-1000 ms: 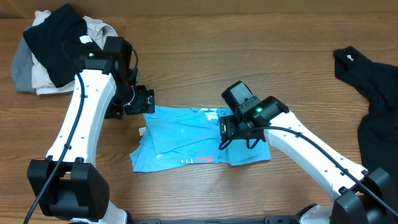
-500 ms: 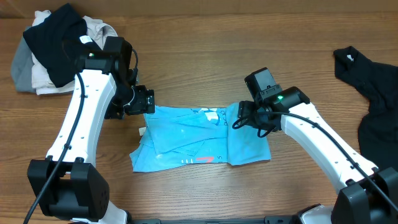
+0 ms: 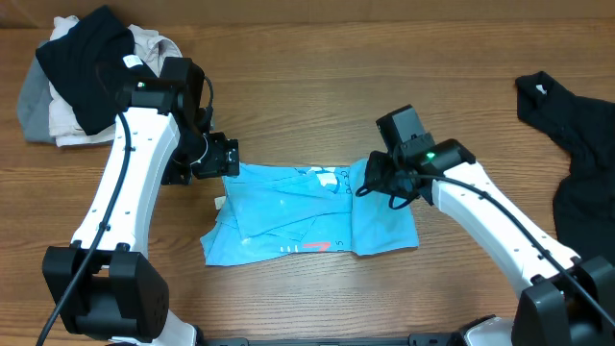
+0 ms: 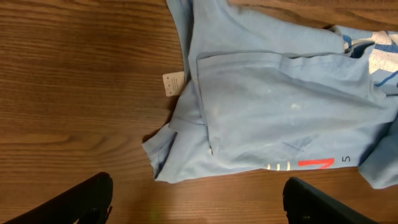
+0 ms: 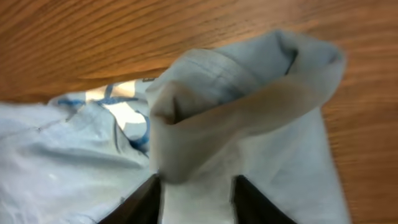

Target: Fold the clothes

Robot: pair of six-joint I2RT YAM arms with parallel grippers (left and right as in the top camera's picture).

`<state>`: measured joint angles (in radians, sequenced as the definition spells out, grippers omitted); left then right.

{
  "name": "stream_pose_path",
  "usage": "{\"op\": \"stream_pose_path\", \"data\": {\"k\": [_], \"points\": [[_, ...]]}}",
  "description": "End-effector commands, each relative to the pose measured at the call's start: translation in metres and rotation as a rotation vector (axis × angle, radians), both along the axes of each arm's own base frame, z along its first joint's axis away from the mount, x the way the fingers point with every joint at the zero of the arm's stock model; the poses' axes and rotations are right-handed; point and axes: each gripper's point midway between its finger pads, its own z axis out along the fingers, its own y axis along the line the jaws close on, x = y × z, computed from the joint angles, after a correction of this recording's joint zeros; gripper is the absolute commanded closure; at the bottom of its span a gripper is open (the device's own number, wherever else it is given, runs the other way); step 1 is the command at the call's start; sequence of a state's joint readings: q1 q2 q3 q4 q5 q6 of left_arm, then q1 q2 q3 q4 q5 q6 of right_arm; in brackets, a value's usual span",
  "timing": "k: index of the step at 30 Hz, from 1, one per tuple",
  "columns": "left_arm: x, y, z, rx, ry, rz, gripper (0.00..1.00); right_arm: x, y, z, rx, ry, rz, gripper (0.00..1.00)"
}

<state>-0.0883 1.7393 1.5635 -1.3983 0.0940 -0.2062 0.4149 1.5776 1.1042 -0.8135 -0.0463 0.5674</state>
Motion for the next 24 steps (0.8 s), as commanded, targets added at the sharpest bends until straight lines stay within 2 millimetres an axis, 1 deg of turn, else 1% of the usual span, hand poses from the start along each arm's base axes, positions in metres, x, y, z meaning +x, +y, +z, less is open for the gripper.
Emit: {"op": "stream_pose_path", "data": {"k": [1,3,5,7,9,10,12,14,16,20,22,24], "points": [[0.000,-0.003,0.000,-0.010,0.002,-0.008,0.10,-0.003,0.001,-0.009,0.021,0.009,-0.034,0.80],[-0.001,-0.003,0.000,-0.010,0.002,-0.008,0.09,0.000,0.005,-0.014,0.043,-0.001,-0.028,0.83],[0.000,-0.003,0.000,-0.011,-0.001,-0.008,0.09,0.004,0.015,-0.019,0.087,-0.005,-0.009,0.83],[0.002,-0.003,0.000,-0.011,-0.006,-0.008,0.09,0.009,0.031,-0.024,0.158,0.000,0.027,0.87],[0.002,-0.003,0.000,-0.011,-0.008,-0.008,0.09,0.013,0.047,-0.030,0.227,0.010,0.059,0.94],[0.002,-0.003,0.000,-0.011,-0.008,-0.008,0.08,0.014,0.056,-0.034,0.261,0.018,0.078,0.95],[0.002,-0.003,0.000,-0.011,-0.007,-0.008,0.08,0.014,0.067,-0.042,0.302,0.037,0.102,0.96],[0.002,-0.003,0.000,-0.011,-0.007,-0.008,0.08,0.012,0.072,-0.048,0.319,0.055,0.113,0.96],[0.002,-0.003,0.000,-0.010,-0.008,-0.008,0.07,0.012,0.073,-0.047,0.323,0.056,0.118,0.96],[0.003,-0.003,0.000,-0.011,-0.012,-0.008,0.07,0.012,0.086,-0.026,0.391,0.022,0.211,0.96],[0.003,-0.003,0.000,-0.011,-0.011,-0.008,0.07,0.015,0.089,-0.006,0.407,-0.020,0.247,0.96],[0.002,-0.003,0.000,-0.010,-0.010,-0.008,0.07,0.020,0.084,0.018,0.407,-0.064,0.254,0.96]]}}
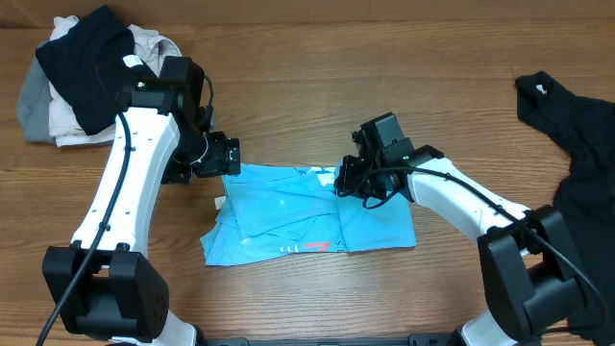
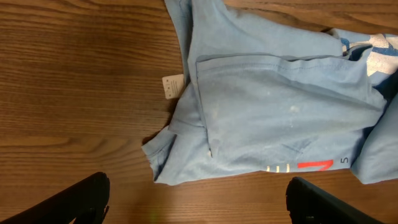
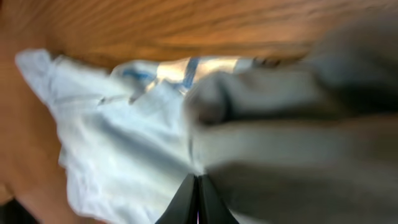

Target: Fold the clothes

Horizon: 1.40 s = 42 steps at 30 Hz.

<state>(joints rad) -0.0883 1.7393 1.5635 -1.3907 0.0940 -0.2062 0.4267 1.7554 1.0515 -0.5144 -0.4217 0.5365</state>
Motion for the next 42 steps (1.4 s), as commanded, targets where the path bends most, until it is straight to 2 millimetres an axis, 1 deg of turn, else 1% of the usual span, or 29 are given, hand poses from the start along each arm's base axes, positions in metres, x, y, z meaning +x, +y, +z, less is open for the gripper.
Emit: {"op": "stream_pose_path", "data": {"k": [1,2,4,5,7,9,10,12,14,16,18,21,23,26,28,31,35,39,42], "points": [[0.000,-0.003,0.000,-0.009,-0.002,-0.008,0.07,0.017,0.004,0.069,0.078,-0.159,0.039,0.96],[0.000,-0.002,0.000,-0.007,-0.001,-0.009,0.06,0.022,-0.006,0.085,0.063,-0.189,0.010,0.96],[0.000,-0.002,0.000,-0.007,0.001,-0.009,0.06,0.027,-0.024,0.102,0.030,-0.226,-0.043,0.90],[0.000,-0.002,0.000,-0.007,0.001,-0.009,0.06,0.031,-0.039,0.109,0.005,-0.239,-0.092,0.88],[0.000,-0.002,0.000,-0.007,0.000,-0.009,0.06,0.035,-0.067,0.111,-0.054,-0.236,-0.178,0.85],[0.000,-0.002,0.000,-0.007,0.000,-0.009,0.06,0.035,-0.098,0.100,-0.124,-0.195,-0.253,0.83],[0.000,-0.002,0.000,-0.007,0.000,-0.009,0.06,0.034,-0.109,0.093,-0.151,-0.169,-0.279,0.82],[0.000,-0.003,0.000,-0.008,-0.002,-0.008,0.06,0.033,-0.122,0.078,-0.168,-0.125,-0.302,0.83],[0.001,-0.003,0.000,-0.011,-0.003,-0.008,0.06,0.032,-0.126,0.059,-0.183,-0.083,-0.308,0.83],[0.001,-0.003,0.000,-0.011,-0.003,-0.008,0.06,0.032,-0.125,0.044,-0.184,-0.052,-0.302,0.84],[0.001,-0.003,0.000,-0.011,-0.003,-0.008,0.06,0.033,-0.117,0.029,-0.162,-0.015,-0.281,0.84],[0.001,-0.003,0.000,-0.011,-0.003,-0.008,0.06,0.036,-0.099,0.011,-0.105,0.026,-0.240,0.85],[0.001,-0.003,0.000,-0.011,-0.003,-0.008,0.06,0.036,-0.086,-0.001,-0.075,0.050,-0.210,0.88],[0.001,-0.003,0.000,-0.011,-0.003,-0.008,0.06,0.036,-0.070,-0.014,-0.062,0.069,-0.191,0.89],[0.001,-0.003,0.000,-0.011,-0.005,-0.008,0.06,0.036,-0.057,-0.016,-0.053,0.055,-0.170,0.87],[0.002,-0.003,0.000,-0.011,-0.006,-0.008,0.06,0.038,-0.037,-0.014,-0.035,0.027,-0.146,0.83],[0.001,-0.003,0.000,-0.011,-0.006,-0.008,0.06,0.036,-0.015,-0.013,-0.015,0.009,-0.127,0.80],[0.001,-0.003,0.000,-0.011,-0.004,-0.008,0.06,0.033,-0.002,-0.013,-0.008,-0.004,-0.097,0.81],[0.000,-0.003,0.000,-0.010,0.000,-0.008,0.06,0.033,0.002,-0.010,-0.001,-0.009,-0.088,0.84]]}}
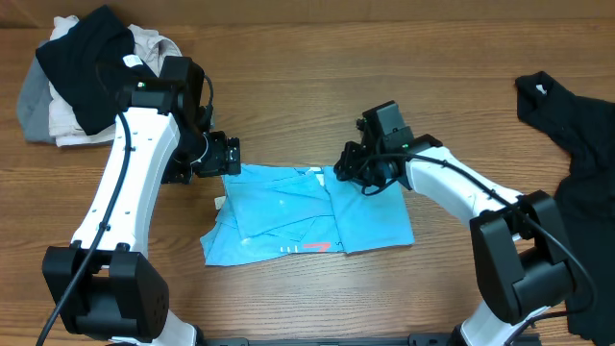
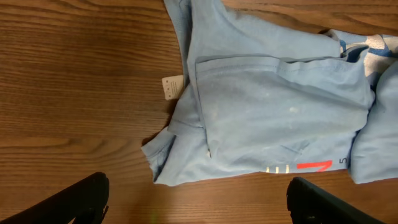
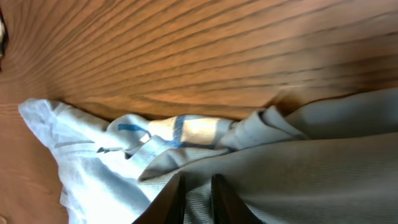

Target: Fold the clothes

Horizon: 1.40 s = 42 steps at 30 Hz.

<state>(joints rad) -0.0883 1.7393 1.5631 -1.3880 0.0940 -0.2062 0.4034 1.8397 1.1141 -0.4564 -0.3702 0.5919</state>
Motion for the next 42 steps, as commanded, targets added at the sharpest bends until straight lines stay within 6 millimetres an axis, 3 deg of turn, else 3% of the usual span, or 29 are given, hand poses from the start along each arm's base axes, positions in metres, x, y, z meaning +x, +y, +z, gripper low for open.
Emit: {"op": "stream_pose_path", "data": {"k": [1,6,9,12,14,17,20,23,27,34,37,42], "points": [[-0.001,-0.003,0.000,-0.010,0.004,-0.008,0.06,-0.001,0.005,0.004,0.015,0.018,-0.001,0.86],[-0.002,-0.002,0.000,-0.007,0.007,-0.009,0.06,0.016,-0.017,0.058,0.013,-0.042,-0.016,0.85],[-0.001,-0.002,0.000,-0.007,0.006,-0.008,0.06,0.020,-0.035,0.094,-0.008,-0.100,-0.005,0.75],[-0.001,-0.003,0.000,-0.011,0.003,-0.008,0.06,0.014,-0.041,0.106,-0.024,-0.118,0.022,0.60],[-0.001,-0.003,0.000,-0.011,0.003,-0.008,0.06,0.003,-0.042,0.103,-0.031,-0.081,0.047,0.60],[-0.001,-0.003,0.000,-0.011,0.003,-0.008,0.06,-0.016,-0.033,0.088,-0.027,-0.024,0.111,0.72],[-0.001,-0.004,0.000,-0.015,0.004,-0.005,0.07,-0.029,-0.021,0.065,-0.034,0.017,0.150,0.86],[-0.001,-0.006,0.001,-0.029,0.006,-0.005,0.07,-0.036,-0.009,0.038,-0.038,0.059,0.164,0.89],[-0.001,-0.006,0.001,-0.030,0.006,-0.005,0.07,-0.038,0.001,0.008,-0.023,0.098,0.174,0.93],[-0.001,-0.006,0.001,-0.030,0.005,-0.005,0.06,-0.019,0.013,-0.028,0.012,0.085,0.174,0.91],[-0.001,-0.006,0.001,-0.029,0.006,-0.006,0.06,-0.005,0.012,-0.028,0.016,0.035,0.165,0.91],[-0.001,-0.006,0.001,-0.029,0.004,-0.009,0.06,0.014,0.013,0.001,0.045,-0.030,0.167,0.90]]}}
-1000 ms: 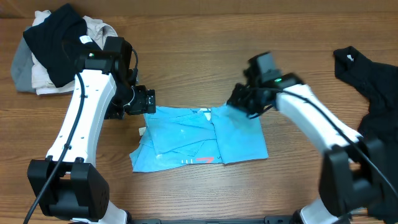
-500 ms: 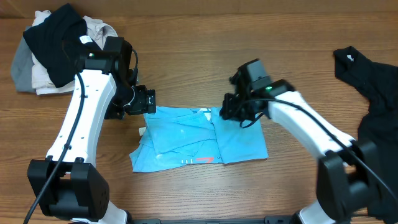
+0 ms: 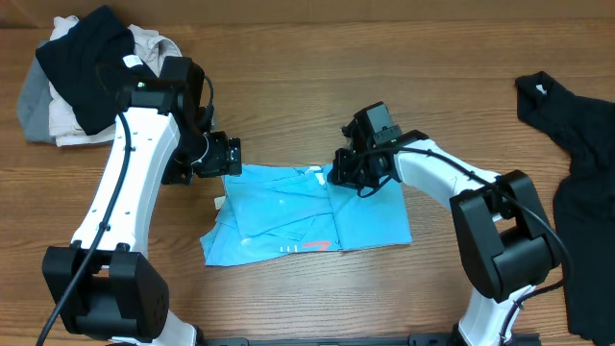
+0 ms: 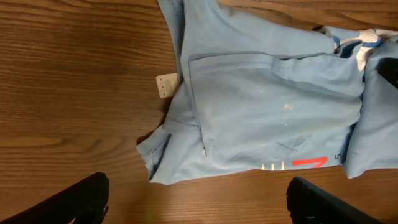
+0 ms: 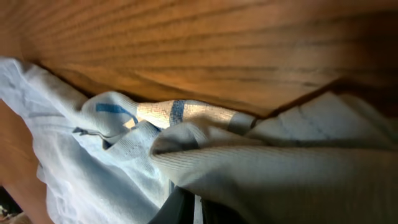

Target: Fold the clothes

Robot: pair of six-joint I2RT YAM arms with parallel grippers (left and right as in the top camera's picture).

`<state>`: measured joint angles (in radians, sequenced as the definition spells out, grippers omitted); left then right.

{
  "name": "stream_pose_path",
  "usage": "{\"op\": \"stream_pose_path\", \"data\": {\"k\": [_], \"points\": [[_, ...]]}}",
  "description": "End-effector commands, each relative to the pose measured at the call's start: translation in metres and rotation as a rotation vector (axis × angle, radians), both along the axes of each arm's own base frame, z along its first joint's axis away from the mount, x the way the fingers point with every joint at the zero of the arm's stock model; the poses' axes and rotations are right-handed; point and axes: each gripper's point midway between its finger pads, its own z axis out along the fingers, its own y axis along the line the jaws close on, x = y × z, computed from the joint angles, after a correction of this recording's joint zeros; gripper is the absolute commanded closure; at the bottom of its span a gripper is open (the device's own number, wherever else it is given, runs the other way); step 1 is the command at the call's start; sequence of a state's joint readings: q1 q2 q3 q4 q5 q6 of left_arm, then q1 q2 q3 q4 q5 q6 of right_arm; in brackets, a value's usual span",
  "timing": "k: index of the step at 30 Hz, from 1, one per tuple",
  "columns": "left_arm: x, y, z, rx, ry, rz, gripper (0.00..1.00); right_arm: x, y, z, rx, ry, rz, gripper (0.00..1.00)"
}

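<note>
A light blue shirt (image 3: 288, 216) lies partly folded in the middle of the wooden table, its right part (image 3: 370, 216) doubled over. My right gripper (image 3: 351, 173) sits low at the back edge of that fold, shut on the cloth. The right wrist view shows ribbed blue fabric (image 5: 280, 180) draped over its fingertips (image 5: 186, 208). My left gripper (image 3: 219, 157) hovers at the shirt's back left corner, open and holding nothing. From its wrist camera the shirt (image 4: 273, 106) and a white tag (image 4: 165, 85) appear beyond its wide-apart fingers (image 4: 68, 199).
A pile of black, grey and beige clothes (image 3: 77, 77) sits at the back left corner. A black garment (image 3: 577, 163) lies along the right edge. Bare wood (image 3: 288, 77) stretches behind the shirt.
My right gripper has shifted a little left along the shirt's back edge, still shut on the cloth. The folded flap's left edge sits slightly further left. The left arm has hardly moved.
At first my right gripper held the shirt's right edge, lifted at the right side. Then it was over the shirt's middle with that edge. After that the flap lay doubled over the right part, and it stays so now. The left gripper stayed open throughout.
</note>
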<state>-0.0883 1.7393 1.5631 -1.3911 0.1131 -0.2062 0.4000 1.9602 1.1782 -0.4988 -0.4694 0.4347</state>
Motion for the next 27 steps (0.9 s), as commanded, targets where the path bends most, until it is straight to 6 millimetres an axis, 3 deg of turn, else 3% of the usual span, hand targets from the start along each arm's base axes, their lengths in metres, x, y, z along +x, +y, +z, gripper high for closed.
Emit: {"op": "stream_pose_path", "data": {"k": [1,6,9,12,16,20,22,27], "points": [[0.000,-0.003,0.000,-0.010,0.000,-0.009,0.06,0.023,-0.001,0.033,0.032,-0.078,-0.004,0.90],[0.000,-0.003,0.000,-0.010,-0.001,-0.009,0.06,0.023,-0.013,0.074,0.036,-0.092,0.012,0.89],[0.000,-0.003,0.000,-0.011,0.000,-0.009,0.06,0.009,-0.024,0.087,0.030,-0.046,0.005,0.89],[0.000,-0.003,0.000,-0.011,-0.001,-0.008,0.05,-0.015,-0.023,0.091,0.053,-0.014,0.120,0.87],[0.000,-0.003,0.000,-0.011,-0.001,-0.008,0.05,-0.049,-0.033,0.068,0.012,0.103,0.162,0.84],[0.000,-0.003,0.000,-0.011,-0.002,-0.008,0.05,-0.076,-0.039,0.033,0.005,0.169,0.166,0.84],[0.001,-0.003,0.000,-0.011,-0.004,-0.008,0.05,-0.088,-0.036,0.017,0.047,0.180,0.171,0.82],[0.001,-0.003,0.000,-0.011,-0.004,-0.008,0.05,-0.114,-0.026,0.002,0.186,0.205,0.190,0.84]]}}
